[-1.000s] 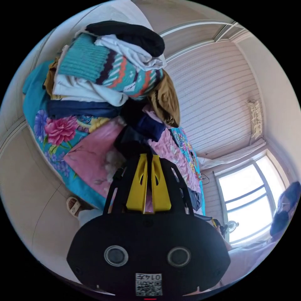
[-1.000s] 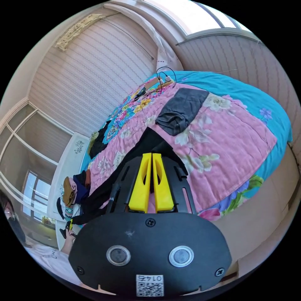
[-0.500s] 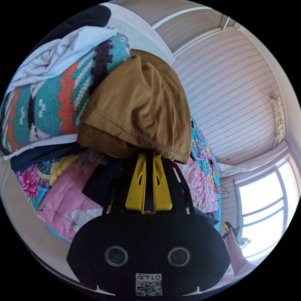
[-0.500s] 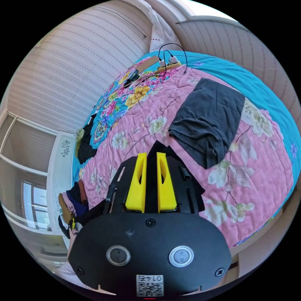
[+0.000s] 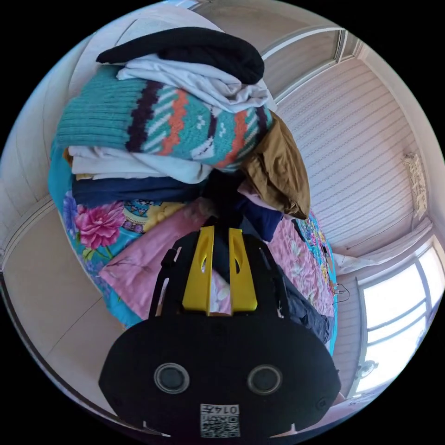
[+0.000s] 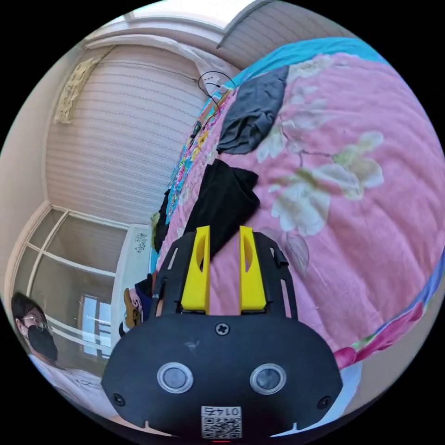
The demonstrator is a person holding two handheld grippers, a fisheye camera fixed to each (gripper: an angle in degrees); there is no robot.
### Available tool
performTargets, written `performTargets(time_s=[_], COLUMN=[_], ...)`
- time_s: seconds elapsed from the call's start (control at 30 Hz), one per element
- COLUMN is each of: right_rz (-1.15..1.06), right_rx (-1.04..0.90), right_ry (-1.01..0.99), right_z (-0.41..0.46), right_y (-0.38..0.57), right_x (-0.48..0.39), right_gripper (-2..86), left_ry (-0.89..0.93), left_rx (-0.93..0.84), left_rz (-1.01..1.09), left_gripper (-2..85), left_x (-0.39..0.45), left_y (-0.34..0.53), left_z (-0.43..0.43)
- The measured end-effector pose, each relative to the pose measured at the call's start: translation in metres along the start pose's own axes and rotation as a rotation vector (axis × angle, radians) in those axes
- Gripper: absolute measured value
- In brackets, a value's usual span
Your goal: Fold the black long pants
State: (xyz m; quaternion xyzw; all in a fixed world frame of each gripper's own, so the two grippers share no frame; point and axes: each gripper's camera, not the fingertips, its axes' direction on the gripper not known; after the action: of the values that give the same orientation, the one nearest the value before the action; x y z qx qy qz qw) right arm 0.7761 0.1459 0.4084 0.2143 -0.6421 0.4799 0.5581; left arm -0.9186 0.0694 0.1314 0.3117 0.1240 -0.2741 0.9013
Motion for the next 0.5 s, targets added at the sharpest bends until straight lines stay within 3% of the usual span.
performTargets(time_s=[0.17,0.23,0.33,0.4,0.5], right_rz=[0.038,0.049,0.080,0.110,0.161], right_rx=[0.072,0.063,0.050,0.062,0.061], right_ry=[-0.039,-0.043,-0.031,-0.056,-0.224], right_z=[0.026,0.044,0.063,0.075,0.095], right_y=[-0.003,-0.016,-0.035,-0.040,-0.040], right_x=[0.033,0.043,0.061,0.074,0.096], right_gripper=[11.0,11.0,9.9,7.9,2.5], left_ry=[0.110,0.200,0.193,0.201,0.246], left_rx=[-0.074,-0.047,0.008,0.016,-0.004], left_rz=[-0.121,-0.169,-0.202,-0.254,-0.295], left_gripper=[9.4,11.8,12.7,11.4,2.8], left_x=[-0.017,-0.020,-0.022,-0.026,-0.027], left_y=[0.029,0.036,0.038,0.039,0.037], left_z=[0.037,0.052,0.064,0.073,0.083])
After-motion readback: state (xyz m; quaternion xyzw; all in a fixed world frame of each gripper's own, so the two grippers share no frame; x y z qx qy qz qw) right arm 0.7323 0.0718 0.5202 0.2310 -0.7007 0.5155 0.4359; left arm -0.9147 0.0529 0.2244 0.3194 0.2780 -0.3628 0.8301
